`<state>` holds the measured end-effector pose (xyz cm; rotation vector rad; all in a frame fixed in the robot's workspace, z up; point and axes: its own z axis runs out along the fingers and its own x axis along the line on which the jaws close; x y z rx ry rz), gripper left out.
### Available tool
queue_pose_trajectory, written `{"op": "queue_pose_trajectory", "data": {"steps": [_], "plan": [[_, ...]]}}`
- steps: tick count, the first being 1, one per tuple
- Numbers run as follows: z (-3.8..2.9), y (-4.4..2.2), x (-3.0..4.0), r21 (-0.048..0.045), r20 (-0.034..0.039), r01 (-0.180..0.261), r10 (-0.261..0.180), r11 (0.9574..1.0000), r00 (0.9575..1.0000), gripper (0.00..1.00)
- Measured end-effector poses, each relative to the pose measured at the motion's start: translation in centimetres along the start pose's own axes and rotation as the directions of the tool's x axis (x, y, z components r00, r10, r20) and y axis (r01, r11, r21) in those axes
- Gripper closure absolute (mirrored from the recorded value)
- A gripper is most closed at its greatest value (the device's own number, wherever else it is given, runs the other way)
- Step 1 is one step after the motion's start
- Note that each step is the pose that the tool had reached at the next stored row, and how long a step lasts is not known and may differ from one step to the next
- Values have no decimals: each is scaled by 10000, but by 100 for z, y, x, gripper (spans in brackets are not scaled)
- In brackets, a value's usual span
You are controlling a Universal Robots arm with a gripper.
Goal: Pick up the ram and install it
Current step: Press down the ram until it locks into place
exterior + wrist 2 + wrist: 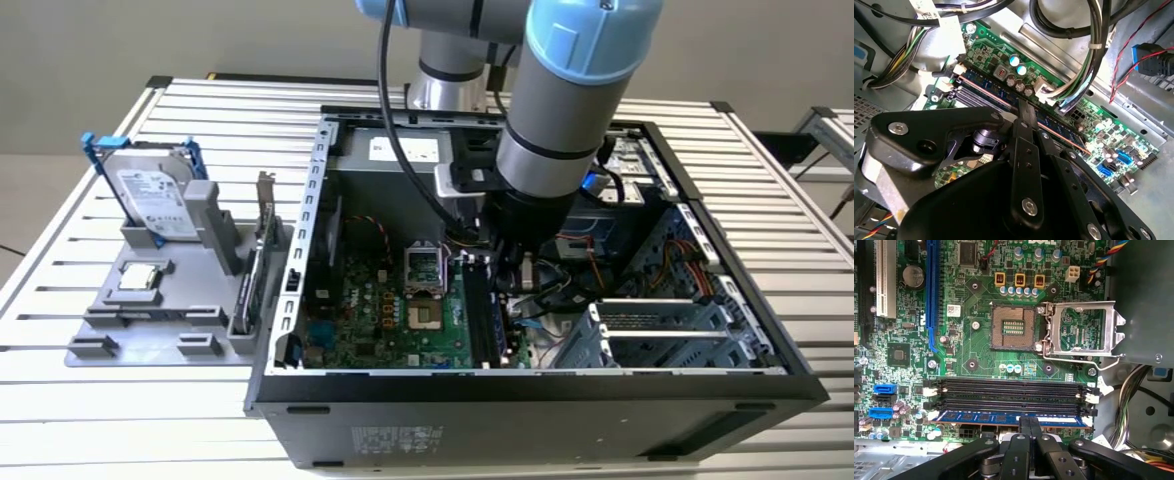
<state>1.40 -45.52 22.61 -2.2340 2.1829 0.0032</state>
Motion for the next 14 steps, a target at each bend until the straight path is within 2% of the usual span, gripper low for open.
{"op": "queue_pose_trajectory", "data": {"steps": [14], "plan": [[0,0,0,0,-1,0,0,10000,10000,100]]}}
